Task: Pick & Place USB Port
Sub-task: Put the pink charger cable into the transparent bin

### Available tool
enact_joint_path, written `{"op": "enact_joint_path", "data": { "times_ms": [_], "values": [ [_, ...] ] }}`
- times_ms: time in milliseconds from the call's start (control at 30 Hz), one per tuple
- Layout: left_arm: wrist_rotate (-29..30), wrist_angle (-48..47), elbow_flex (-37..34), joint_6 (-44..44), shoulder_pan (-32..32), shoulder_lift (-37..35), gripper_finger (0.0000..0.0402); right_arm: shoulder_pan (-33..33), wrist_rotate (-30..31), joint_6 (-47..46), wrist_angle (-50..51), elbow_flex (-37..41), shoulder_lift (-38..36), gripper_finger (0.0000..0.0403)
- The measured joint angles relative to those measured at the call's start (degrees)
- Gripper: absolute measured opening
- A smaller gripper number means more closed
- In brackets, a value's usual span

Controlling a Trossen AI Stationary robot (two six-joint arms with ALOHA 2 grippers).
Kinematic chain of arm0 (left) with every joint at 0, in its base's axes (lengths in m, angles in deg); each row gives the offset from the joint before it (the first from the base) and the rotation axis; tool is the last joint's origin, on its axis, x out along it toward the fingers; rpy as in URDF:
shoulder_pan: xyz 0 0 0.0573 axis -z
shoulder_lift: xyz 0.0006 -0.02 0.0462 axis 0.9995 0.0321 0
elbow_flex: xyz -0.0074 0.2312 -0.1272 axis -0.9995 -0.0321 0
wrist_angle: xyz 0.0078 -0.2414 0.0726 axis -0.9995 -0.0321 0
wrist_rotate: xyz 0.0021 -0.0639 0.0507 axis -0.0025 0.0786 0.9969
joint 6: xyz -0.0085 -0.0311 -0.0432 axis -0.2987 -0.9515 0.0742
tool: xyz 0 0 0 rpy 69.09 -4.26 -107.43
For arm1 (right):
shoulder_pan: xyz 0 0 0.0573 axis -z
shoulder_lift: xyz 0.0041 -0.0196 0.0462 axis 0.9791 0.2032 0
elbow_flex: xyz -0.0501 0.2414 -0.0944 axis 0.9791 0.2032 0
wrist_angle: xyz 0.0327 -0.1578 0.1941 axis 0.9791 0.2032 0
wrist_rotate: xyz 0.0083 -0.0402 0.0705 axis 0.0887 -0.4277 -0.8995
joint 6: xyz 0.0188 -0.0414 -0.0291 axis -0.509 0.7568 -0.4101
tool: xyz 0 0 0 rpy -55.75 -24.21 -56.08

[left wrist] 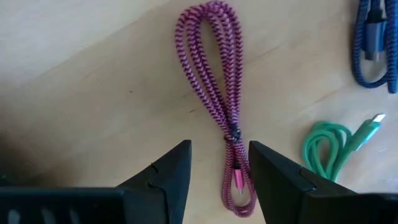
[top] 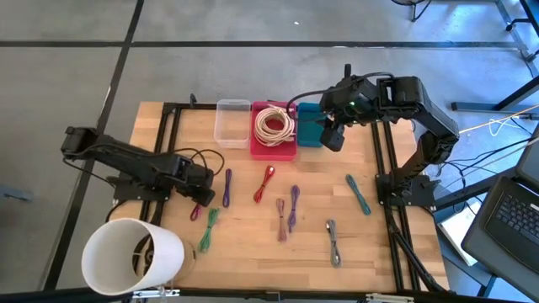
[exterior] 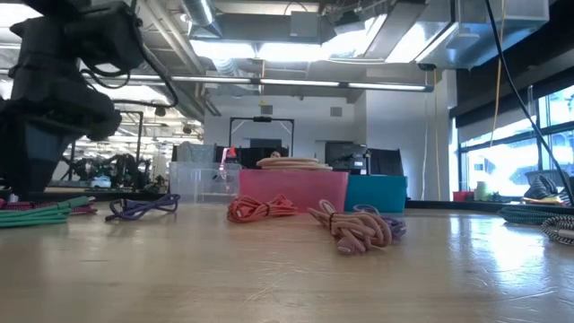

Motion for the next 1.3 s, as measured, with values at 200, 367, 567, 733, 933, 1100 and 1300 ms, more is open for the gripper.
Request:
{"op": "enact_joint_path", "data": {
  "times_ms": [200, 367, 567, 733, 933, 1100, 1300],
  "values": [
    [-0.5, 7.5, 0.0, 2.0, 0.0, 5.7, 0.0153, 0.0, 0.0, -0.1, 0.0, 0.0, 0.0, 0.0165],
    [-0.8, 9.3, 0.2, 2.5, -0.1, 10.2, 0.0153, 0.0, 0.0, -0.2, 0.0, 0.0, 0.0, 0.0165],
    [-0.5, 8.6, 0.4, 4.5, -0.1, 12.6, 0.0134, 0.0, 0.0, -0.3, 0.0, 0.0, 0.0, 0.0165],
    [1.0, 7.0, 0.0, 5.0, 0.0, 10.4, 0.0046, 0.0, 0.0, -0.3, 0.0, 0.0, 0.0, 0.0165],
    [4.2, 2.7, 0.3, 3.7, -0.1, 2.2, 0.0013, 0.0, 0.0, -0.1, 0.0, 0.0, 0.0, 0.0165],
    [10.1, -1.8, 5.9, 3.1, -0.7, -7.1, 0.0012, 0.0, 0.0, 0.3, 0.0, 0.0, 0.0, 0.0165],
    [22.2, 0.6, 15.7, 11.0, -7.8, -15.3, 0.0012, 0.3, 0.1, 1.6, 0.0, 0.0, 0.0, 0.0165]
  ]
}}
